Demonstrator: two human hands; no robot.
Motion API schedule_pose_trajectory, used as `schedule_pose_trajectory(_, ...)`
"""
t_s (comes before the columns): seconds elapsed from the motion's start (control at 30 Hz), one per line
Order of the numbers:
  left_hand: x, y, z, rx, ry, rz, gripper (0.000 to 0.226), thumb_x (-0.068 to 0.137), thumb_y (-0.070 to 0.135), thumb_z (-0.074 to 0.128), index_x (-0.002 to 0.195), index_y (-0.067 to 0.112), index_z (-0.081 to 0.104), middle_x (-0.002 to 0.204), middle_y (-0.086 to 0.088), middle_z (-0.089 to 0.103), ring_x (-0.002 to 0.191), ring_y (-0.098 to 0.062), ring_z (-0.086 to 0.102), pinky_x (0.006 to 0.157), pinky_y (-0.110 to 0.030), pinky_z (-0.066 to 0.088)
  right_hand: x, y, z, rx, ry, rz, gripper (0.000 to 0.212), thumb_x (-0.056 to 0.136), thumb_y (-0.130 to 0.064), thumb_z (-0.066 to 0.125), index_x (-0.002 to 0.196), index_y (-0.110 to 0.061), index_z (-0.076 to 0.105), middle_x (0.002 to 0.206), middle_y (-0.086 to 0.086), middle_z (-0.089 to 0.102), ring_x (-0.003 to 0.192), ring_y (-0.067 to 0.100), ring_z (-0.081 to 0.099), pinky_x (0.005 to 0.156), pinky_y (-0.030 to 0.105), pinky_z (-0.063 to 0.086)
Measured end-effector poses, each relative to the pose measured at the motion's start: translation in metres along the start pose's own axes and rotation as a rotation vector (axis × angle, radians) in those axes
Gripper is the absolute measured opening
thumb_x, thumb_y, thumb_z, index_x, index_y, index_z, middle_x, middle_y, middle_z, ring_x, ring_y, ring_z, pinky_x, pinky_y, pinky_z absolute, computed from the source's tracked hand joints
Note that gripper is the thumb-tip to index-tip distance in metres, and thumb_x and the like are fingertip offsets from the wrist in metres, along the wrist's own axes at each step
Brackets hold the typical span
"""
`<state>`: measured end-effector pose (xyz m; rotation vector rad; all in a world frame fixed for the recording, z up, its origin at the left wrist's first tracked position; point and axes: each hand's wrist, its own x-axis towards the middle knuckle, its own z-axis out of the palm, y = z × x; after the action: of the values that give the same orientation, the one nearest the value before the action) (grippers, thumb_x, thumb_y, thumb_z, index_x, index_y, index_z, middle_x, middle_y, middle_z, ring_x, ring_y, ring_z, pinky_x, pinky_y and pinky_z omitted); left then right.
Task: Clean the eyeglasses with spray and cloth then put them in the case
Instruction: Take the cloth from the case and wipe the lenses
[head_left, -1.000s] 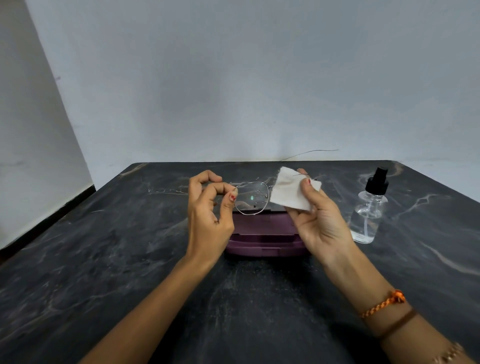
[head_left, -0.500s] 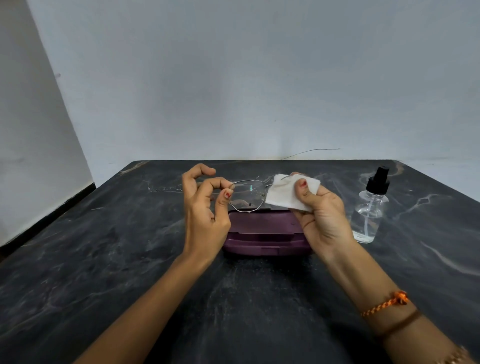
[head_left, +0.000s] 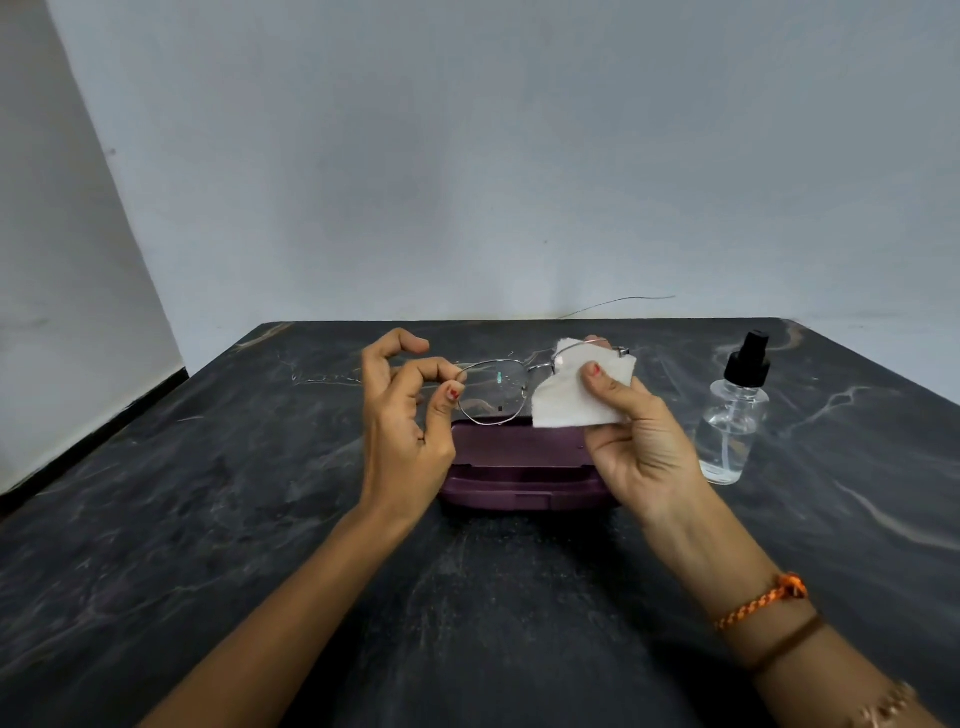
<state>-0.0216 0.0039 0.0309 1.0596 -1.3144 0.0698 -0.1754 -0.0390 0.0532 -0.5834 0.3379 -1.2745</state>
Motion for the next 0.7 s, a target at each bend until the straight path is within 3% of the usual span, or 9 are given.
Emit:
schedule_pose_trajectory(0.1, -0.0007, 0.0011, -0.0012, 0.006, -0.025, 0.009, 0.008, 0.078, 0.007, 0.053, 0.082, 0.006, 0.061, 0.104, 0.013, 0.034, 0.097, -0.001, 0.043, 0.076, -0.003, 0.038, 0.0000, 0.0027, -0.0004, 0.046, 0.000, -0.017, 0.011, 0.082, 0.003, 0.052, 0.083, -0.004, 0.060, 0.065, 0.002, 0.073, 0.064, 0.008, 0.070, 0.057, 0.018, 0.056)
schedule_pose_trajectory(0.3, -0.0001, 0.0015, -0.0010, -0.009, -0.026, 0.041, 0.009, 0.078, 0.002, 0.053, 0.083, 0.001, 0.061, 0.103, 0.010, 0.034, 0.095, 0.017, 0.041, 0.073, -0.001, 0.039, 0.0003, 0.0047, -0.0003, -0.078, -0.070, -0.035, 0.018, 0.064, -0.011, 0.059, 0.082, -0.010, 0.063, 0.069, -0.003, 0.073, 0.070, 0.008, 0.069, 0.070, 0.023, 0.057)
schedule_pose_trajectory(0.57, 0.0065, -0.0002, -0.0051, -0.018, 0.062, 0.048, 0.010, 0.081, 0.000, 0.052, 0.084, 0.004, 0.060, 0.103, 0.010, 0.032, 0.096, 0.021, 0.039, 0.073, 0.000, 0.038, 0.0024, 0.0051, -0.0030, -0.261, -0.081, -0.063, 0.026, 0.059, -0.003, 0.061, 0.085, -0.006, 0.063, 0.068, -0.002, 0.074, 0.067, 0.008, 0.070, 0.067, 0.023, 0.058)
schedule_pose_trajectory(0.7, 0.0068, 0.0013, -0.0042, -0.017, 0.060, 0.072, 0.010, 0.081, -0.002, 0.052, 0.085, 0.002, 0.061, 0.102, 0.010, 0.032, 0.096, 0.021, 0.040, 0.073, -0.001, 0.038, 0.0024, 0.0038, -0.0039, -0.255, -0.030, -0.086, 0.020, 0.062, -0.010, 0.062, 0.082, -0.009, 0.064, 0.065, -0.004, 0.073, 0.065, 0.007, 0.069, 0.057, 0.019, 0.056)
